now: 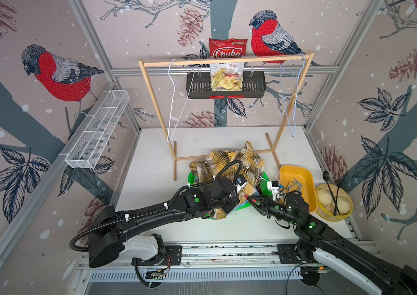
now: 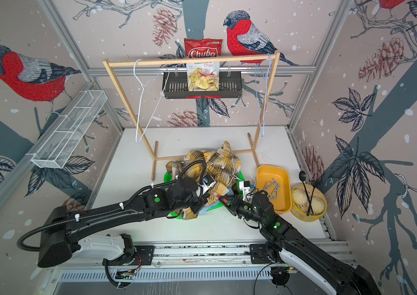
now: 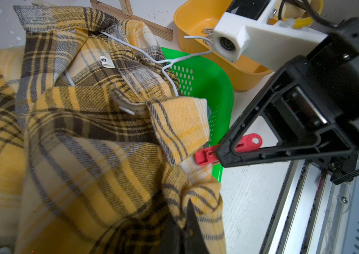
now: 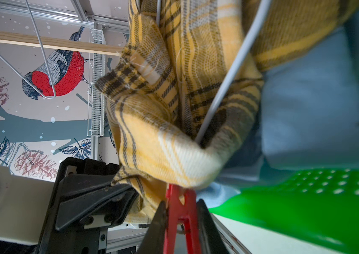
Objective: Remove the clothespins securing long-sleeve shirts to the hanger
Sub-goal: Remove the clamp from the hanger, then place the clamp in the storage box.
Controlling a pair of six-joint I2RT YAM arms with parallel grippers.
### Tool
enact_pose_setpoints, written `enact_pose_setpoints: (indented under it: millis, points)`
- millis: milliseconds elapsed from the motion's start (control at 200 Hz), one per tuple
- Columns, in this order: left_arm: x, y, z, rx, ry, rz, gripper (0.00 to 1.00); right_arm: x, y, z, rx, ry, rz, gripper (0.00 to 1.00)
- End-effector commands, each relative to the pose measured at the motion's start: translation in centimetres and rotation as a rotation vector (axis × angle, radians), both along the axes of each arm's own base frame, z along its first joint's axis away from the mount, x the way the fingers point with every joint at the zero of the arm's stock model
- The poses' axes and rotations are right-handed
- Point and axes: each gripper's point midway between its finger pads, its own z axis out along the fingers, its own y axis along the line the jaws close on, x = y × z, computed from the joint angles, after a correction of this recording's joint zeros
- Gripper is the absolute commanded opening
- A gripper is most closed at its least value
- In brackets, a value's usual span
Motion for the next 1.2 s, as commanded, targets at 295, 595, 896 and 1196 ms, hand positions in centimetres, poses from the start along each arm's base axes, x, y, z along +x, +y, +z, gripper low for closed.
enact_pose_setpoints:
  millis: [295,595,896,1196]
  points:
    - [1.3,0.6,-0.2,0.016,-0.026,0.079,0.0,0.2,-2.5,1.5,-0.09,-0.05,-0.081,0.02]
    - [1.3,0.9,0.3,0.006,-0.035,0.088,0.0,4.8,-13.0,3.9,-0.42,-0.069,-0.428,0.0]
    - [1.0,0.8,0.7,-0.009,-0.024,0.08,0.0,8.3,-23.5,-0.2,-0.566,0.065,-0.742,0.0]
    - [0.3,0.3,0.7,-0.024,0.002,0.049,0.0,8.6,-26.0,-5.2,-0.584,0.154,-0.772,0.36]
